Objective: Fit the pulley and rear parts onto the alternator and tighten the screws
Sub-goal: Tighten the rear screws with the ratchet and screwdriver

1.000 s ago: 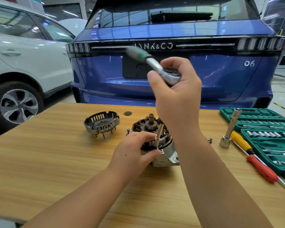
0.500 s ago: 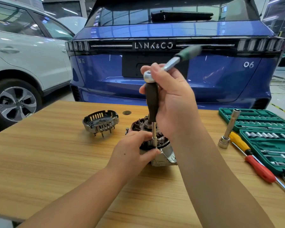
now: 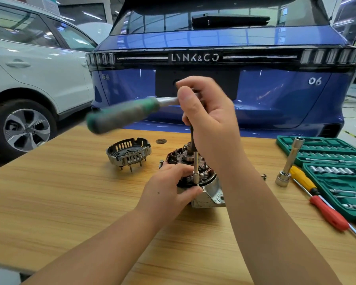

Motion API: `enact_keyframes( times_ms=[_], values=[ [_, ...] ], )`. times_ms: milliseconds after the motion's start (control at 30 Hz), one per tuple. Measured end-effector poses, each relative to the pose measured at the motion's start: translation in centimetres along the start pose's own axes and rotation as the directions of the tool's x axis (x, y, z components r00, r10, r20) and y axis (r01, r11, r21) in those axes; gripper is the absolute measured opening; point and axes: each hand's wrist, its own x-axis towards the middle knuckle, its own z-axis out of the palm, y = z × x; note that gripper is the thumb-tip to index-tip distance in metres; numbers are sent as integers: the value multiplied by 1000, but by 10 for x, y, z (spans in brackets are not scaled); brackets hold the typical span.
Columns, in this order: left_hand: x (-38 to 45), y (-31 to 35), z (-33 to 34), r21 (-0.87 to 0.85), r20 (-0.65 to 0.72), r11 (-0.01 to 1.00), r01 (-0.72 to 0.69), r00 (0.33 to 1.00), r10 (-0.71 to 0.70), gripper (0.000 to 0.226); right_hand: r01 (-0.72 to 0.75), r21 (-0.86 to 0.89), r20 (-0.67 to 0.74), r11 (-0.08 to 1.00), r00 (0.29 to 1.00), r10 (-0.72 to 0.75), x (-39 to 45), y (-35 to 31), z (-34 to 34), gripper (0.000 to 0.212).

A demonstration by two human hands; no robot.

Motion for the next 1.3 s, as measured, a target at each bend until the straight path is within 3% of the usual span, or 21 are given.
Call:
enact_keyframes(
  times_ms=[100, 167, 233, 333, 400, 467, 500, 533, 567, 633, 667, 800, 900, 1000, 1100, 1167, 1233, 1300],
  values=[
    [0, -1, 1, -18, -15, 1000, 2, 1000, -2, 37, -80, 38, -203, 996, 975, 86, 0, 1, 1, 37],
    [-1, -1, 1, -21, -17, 1000, 2, 1000, -2, 38, -203, 189, -250, 961, 936, 247, 1, 0, 2, 44],
    [-1, -1, 0, -13, -12, 1000, 1, 1000, -1, 38, -343, 377, -165, 860, 889, 427, 5, -2, -1, 36],
    [0, -2, 1, -22, -5, 1000, 16, 1000, -16, 40, -453, 564, -17, 691, 830, 558, 10, -1, -14, 17],
    [0, -2, 1, -16, 4, 1000, 21, 1000, -21, 41, -447, 661, 58, 603, 831, 553, 12, -2, -21, 22],
    [0, -2, 1, -12, 2, 1000, 12, 1000, -12, 40, -407, 692, 94, 597, 870, 484, 12, -1, -25, 19],
    [0, -2, 1, -11, -1, 1000, 5, 1000, -6, 40, -355, 658, 76, 664, 909, 410, 10, 0, -24, 19],
    [0, -2, 1, -9, -2, 1000, 0, 1000, 0, 40, -261, 544, 14, 797, 953, 302, 8, 0, -22, 20],
    [0, -2, 1, -5, -1, 1000, 0, 1000, 0, 40, -119, 350, -49, 929, 988, 145, 5, 1, -20, 21],
    [0, -2, 1, 9, -2, 1000, 4, 1000, -4, 41, 88, -5, 25, 996, 996, -88, 2, 6, -18, 26],
    [0, -2, 2, 14, -3, 1000, 4, 1000, -4, 41, 87, -53, 107, 995, 991, -81, 3, 7, -20, 30],
    [-1, 0, 1, 11, -3, 1000, 0, 1000, 0, 38, -153, 156, 272, 976, 956, 107, 5, 4, -24, 36],
    [-1, 0, 1, 9, -6, 1000, -3, 1000, 3, 38, -26, 26, 111, 999, 994, 23, 2, 5, -11, 19],
    [-1, -1, 2, -19, -10, 1000, 6, 1000, -6, 41, -32, 18, -105, 999, 994, 34, 3, 5, -6, 23],
    [0, 1, 1, -25, -13, 1000, 12, 1000, -12, 41, -170, 167, -15, 971, 985, 175, 5, 1, -14, 32],
    [-1, 1, 2, -36, -21, 999, 7, 1000, -7, 39, -190, 171, 48, 967, 982, 184, 5, -2, -15, 28],
    [-1, 1, 2, -41, -23, 999, 8, 1000, -9, 39, -124, 74, -30, 990, 992, 126, 2, -5, -10, 12],
    [-1, 0, 2, -37, -16, 999, 12, 1000, -12, 41, -135, 47, -170, 990, 975, 141, 2, -7, -6, 14]
  ],
)
